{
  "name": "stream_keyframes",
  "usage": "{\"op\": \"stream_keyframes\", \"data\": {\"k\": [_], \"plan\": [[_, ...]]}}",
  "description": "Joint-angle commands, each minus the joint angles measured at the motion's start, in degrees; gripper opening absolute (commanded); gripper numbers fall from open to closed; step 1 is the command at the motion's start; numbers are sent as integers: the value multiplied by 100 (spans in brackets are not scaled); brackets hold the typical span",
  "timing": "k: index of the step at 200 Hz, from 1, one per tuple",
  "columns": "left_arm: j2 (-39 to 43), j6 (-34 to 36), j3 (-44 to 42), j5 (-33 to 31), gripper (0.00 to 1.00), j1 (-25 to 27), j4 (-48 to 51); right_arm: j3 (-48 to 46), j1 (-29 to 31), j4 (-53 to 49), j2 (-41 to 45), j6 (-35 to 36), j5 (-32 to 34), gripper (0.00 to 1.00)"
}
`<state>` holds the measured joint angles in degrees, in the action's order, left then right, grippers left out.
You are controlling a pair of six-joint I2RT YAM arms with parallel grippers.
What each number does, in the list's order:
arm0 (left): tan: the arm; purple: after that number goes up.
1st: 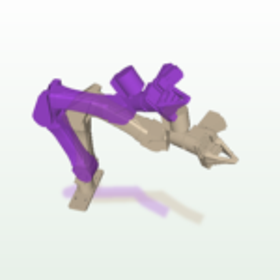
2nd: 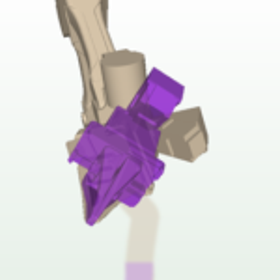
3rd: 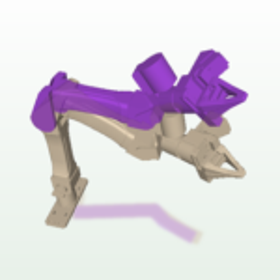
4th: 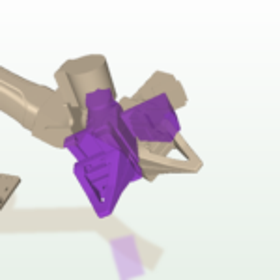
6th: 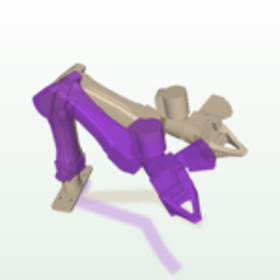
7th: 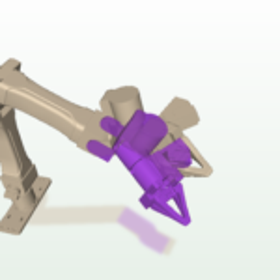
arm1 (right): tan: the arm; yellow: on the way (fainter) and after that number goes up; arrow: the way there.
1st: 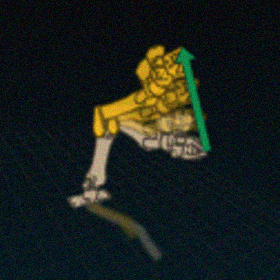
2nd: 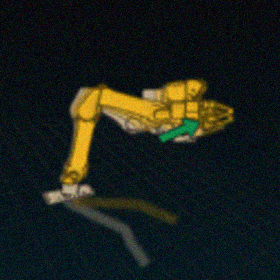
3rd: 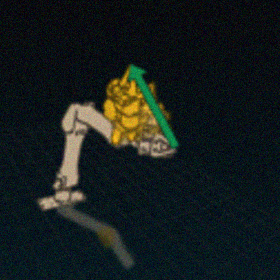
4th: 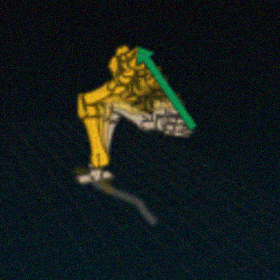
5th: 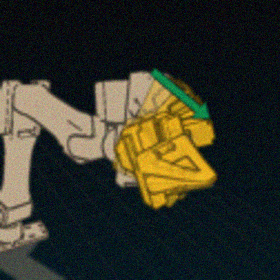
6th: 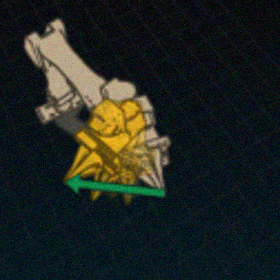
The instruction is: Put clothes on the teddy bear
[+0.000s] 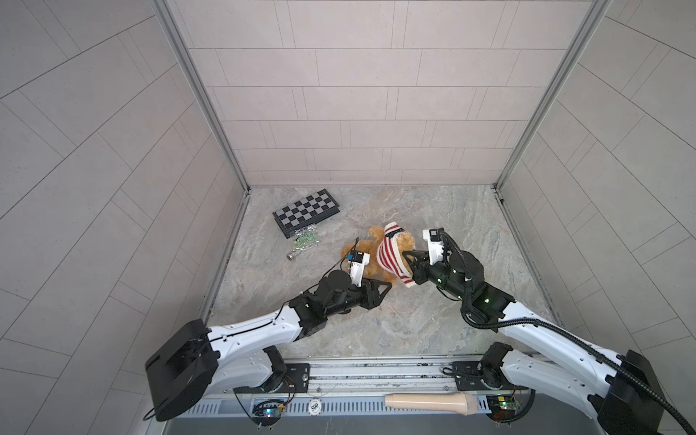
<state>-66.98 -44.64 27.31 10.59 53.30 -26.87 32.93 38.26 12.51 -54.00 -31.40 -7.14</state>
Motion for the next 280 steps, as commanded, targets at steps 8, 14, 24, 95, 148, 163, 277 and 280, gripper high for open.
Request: {"op": "stream_keyframes", "data": {"k": [8, 14, 24, 95, 148, 163, 277, 280], "plan": [[-219, -225, -115, -558, 49, 46, -1007, 221, 185, 68, 89, -690, 452, 0], [-265, -213, -101, -583, 49, 45, -1025, 223, 212, 39, 96, -750, 487, 0], [-335, -203, -92, -646, 47, 40, -1105, 222, 242, 23, 116, -856, 528, 0], [-652, -102, 76, -895, 32, 46, -1226, 189, 449, 122, 135, -1413, 665, 0], [-758, -263, -83, -909, 12, 41, -1406, 166, 549, 135, 203, -1756, 927, 0], [-687, -291, -188, -988, 5, 42, -1389, 142, 551, 73, 277, -1872, 996, 0], [-160, -154, -560, -874, 0, -446, 3, 3, 542, -42, 960, -2611, 1035, 0], [-151, -134, -556, -867, 0, -471, 45, 3, 542, -26, 969, -2636, 1026, 0]]}}
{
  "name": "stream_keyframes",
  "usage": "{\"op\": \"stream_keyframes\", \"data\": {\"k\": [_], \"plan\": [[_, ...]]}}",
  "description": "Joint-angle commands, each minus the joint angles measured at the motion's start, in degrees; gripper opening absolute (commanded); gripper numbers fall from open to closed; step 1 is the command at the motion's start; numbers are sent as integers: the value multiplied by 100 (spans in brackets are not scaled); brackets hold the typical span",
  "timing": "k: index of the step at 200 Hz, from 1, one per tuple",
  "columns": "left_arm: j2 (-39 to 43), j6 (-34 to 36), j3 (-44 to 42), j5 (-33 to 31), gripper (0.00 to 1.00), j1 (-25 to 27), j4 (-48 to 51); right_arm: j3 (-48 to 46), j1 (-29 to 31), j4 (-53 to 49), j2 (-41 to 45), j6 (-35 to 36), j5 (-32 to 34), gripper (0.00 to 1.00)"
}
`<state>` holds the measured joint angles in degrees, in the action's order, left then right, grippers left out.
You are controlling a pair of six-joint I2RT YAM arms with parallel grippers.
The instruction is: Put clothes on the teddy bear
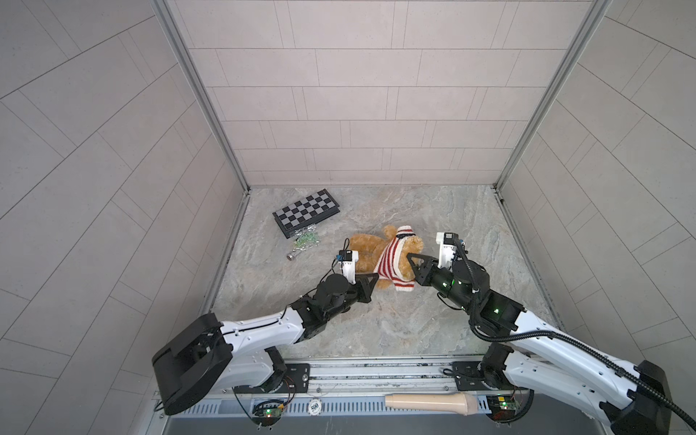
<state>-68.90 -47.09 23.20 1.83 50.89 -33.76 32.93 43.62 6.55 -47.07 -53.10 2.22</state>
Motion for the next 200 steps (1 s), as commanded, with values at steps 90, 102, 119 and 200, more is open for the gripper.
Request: {"op": "stream_keyframes", "data": {"k": [90, 102, 119, 200], "plan": [[439, 796, 262, -181, 0, -361, 2145, -32, -2, 1028, 497, -821, 42, 0], [444, 749, 272, -42, 0, -334, 1991, -47, -2, 1046, 473, -794, 74, 0], [416, 626, 389, 96, 0, -97, 1634, -117, 2, 1137, 389, -789, 111, 0], [693, -151, 552, -88, 35, 566, 469, -287, 59, 1449, 145, -718, 607, 0]]}}
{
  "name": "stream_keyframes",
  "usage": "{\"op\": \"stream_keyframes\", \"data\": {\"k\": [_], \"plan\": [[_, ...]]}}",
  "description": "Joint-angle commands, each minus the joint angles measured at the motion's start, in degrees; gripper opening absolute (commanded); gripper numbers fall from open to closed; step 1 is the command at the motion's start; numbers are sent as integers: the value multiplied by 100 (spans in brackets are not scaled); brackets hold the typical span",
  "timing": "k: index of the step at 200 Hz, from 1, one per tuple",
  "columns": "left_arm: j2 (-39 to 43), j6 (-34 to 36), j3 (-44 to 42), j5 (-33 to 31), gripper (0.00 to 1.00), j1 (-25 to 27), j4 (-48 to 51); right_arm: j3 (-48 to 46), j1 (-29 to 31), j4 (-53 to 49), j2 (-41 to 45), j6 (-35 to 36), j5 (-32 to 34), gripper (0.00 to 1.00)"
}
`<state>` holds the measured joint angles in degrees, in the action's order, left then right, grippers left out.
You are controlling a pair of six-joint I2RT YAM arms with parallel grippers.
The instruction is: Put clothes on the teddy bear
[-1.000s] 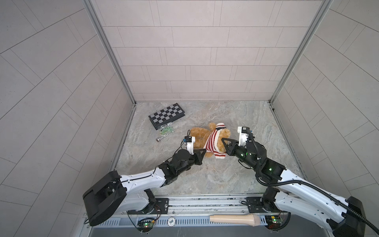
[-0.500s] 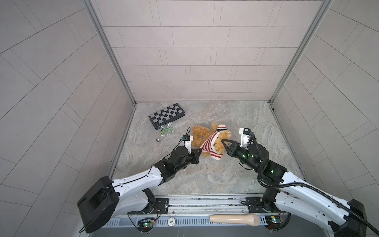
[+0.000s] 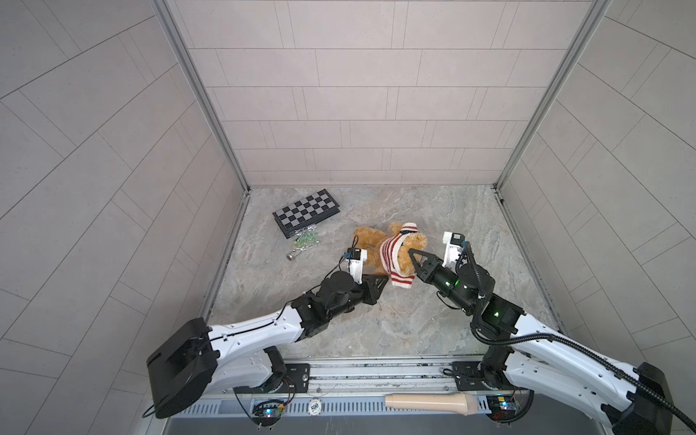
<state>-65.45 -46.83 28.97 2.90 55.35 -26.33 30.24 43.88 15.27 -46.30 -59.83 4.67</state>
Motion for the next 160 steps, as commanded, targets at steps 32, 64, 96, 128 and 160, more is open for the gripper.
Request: {"op": "stream_keyframes", "data": {"k": [32, 64, 96, 128, 160], "plan": [[469, -330, -68, -407, 47, 528, -389, -24, 76, 667, -15, -163, 464, 0], [14, -396, 195, -437, 55, 832, -652, -3, 144, 627, -37, -209, 528, 0], [-419, -542, 436, -449, 56, 883, -833, -9, 172, 576, 24, -203, 578, 0], [-671, -674, 524, -379, 45, 905, -1096, -26, 191, 556, 39, -186, 637, 0], [-809, -745, 554, -384, 21, 933, -1128, -80, 200, 631, 17, -191, 641, 0]]}}
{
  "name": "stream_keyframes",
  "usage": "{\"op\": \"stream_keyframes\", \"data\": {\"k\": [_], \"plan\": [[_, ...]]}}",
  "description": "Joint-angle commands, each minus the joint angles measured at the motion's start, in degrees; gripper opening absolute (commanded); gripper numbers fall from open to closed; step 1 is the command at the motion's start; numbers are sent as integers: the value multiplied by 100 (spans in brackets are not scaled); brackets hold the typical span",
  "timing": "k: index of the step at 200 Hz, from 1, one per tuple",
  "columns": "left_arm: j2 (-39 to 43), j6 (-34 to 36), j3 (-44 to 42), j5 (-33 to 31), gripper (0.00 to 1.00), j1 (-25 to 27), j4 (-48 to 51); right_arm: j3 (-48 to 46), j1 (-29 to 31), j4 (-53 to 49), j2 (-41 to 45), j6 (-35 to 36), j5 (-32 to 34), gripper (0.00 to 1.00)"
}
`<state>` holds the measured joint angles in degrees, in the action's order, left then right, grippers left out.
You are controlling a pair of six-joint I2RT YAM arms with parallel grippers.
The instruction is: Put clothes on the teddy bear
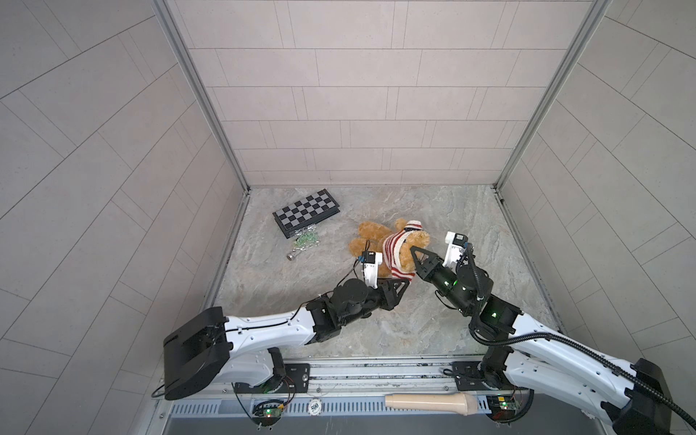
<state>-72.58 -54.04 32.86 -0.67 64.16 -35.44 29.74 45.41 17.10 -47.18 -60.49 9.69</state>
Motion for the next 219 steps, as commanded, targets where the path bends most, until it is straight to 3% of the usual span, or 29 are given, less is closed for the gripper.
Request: {"op": "stream_keyframes", "data": {"k": [1, 31, 61, 123, 219], "plan": [[-102, -21, 166, -29, 20, 57, -208, -30, 47, 445, 104, -128, 142, 0], [-264, -126, 129, -82, 0, 79, 31, -19, 48, 443, 120, -121, 165, 0], [-638, -91, 65, -308, 0, 55, 516, 23, 56, 425, 178, -116, 165, 0], [-1197, -344, -466, -469, 0, -344, 250, 75, 51, 495, 397, -170, 116, 0], [-247, 439, -667, -1011, 0, -831, 1506, -55, -122, 525, 641, -639, -313, 0]]}}
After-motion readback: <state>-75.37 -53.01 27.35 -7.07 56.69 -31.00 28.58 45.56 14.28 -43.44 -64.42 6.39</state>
